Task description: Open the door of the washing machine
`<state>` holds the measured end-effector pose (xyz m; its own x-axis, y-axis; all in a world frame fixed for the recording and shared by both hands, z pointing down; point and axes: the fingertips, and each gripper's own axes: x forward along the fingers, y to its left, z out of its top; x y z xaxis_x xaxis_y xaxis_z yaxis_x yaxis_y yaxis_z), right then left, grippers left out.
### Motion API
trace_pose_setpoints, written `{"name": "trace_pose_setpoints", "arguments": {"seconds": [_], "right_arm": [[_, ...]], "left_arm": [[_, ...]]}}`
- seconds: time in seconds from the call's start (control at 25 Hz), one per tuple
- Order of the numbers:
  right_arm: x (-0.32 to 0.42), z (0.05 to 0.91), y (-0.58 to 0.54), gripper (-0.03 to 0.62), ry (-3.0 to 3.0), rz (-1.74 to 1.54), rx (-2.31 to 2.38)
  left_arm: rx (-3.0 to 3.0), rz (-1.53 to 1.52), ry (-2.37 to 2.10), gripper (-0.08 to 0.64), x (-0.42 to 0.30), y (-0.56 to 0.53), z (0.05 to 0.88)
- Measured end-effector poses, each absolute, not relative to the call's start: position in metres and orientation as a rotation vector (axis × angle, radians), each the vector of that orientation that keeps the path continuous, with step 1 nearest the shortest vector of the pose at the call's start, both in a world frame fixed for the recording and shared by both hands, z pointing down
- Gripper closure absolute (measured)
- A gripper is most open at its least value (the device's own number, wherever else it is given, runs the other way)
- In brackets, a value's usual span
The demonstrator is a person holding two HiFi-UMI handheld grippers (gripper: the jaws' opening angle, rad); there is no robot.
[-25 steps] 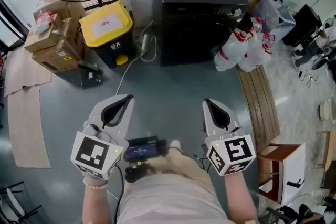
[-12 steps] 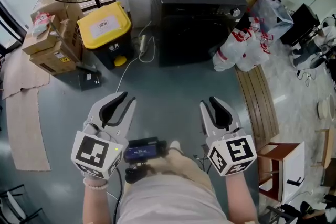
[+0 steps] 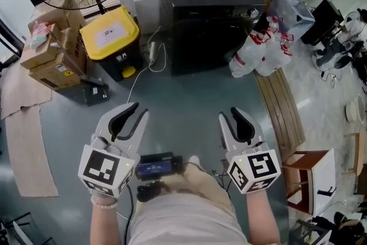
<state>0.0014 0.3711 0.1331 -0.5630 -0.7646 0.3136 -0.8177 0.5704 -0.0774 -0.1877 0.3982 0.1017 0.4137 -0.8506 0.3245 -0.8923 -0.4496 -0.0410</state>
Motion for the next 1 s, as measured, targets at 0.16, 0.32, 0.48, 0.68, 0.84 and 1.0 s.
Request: {"name": "trace_pose_setpoints", "arguments": {"seconds": [0.16,0.32,0.48,0.68,0.84,1.0], "right_arm": [[-0.004,0.131,0.374,0.476,-2.563,0.292,1.344],[-0.008,0.129,0.378,0.476,-2.562,0.276,1.360],[-0.007,0.131,0.384,0.476,-2.555,0.276,1.372],[-0.001,0.133,0.382,0.476,-2.547,0.277,1.384],[0.004,0.138,0.371,0.476,-2.551,0.290,1.379],[0.006,0.140,0.352,0.476,-2.564,0.302,1.368]], "left_arm": [[2.547,0.431,-1.553,0.471,-0.195,0.398,0.098],[2.572,0.411,-1.540,0.471,-0.199,0.400,0.095],[2.582,0.395,-1.544,0.471,-0.202,0.401,0.094],[2.589,0.390,-1.555,0.471,-0.201,0.396,0.093],[2.585,0.390,-1.580,0.471,-0.198,0.387,0.092],[2.578,0.390,-1.594,0.474,-0.197,0.374,0.090]]}}
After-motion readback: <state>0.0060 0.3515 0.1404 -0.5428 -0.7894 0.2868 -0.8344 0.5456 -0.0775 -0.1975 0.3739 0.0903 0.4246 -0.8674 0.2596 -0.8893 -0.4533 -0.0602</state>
